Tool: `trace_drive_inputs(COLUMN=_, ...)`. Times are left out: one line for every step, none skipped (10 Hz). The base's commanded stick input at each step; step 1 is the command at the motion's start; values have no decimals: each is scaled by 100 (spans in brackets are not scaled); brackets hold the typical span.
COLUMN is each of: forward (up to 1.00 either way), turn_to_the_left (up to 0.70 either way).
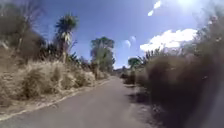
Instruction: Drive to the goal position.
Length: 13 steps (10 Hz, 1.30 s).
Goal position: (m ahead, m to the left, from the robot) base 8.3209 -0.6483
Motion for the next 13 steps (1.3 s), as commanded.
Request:
trace_drive_inputs(forward=100, turn_to_the_left=0)
trace_drive_inputs(forward=100, turn_to_the_left=0)
trace_drive_inputs(forward=100, turn_to_the_left=0)
trace_drive_inputs(forward=100, turn_to_the_left=0)
trace_drive_inputs(forward=100, turn_to_the_left=0)
trace_drive_inputs(forward=100, turn_to_the_left=0)
trace_drive_inputs(forward=100, turn_to_the_left=0)
trace_drive_inputs(forward=100, turn_to_the_left=0)
trace_drive_inputs(forward=100, turn_to_the_left=0)
trace_drive_inputs(forward=100, turn_to_the_left=0)
trace_drive_inputs(forward=100, turn_to_the_left=-39)
trace_drive_inputs(forward=100, turn_to_the_left=-37)
trace_drive_inputs(forward=100, turn_to_the_left=-35)
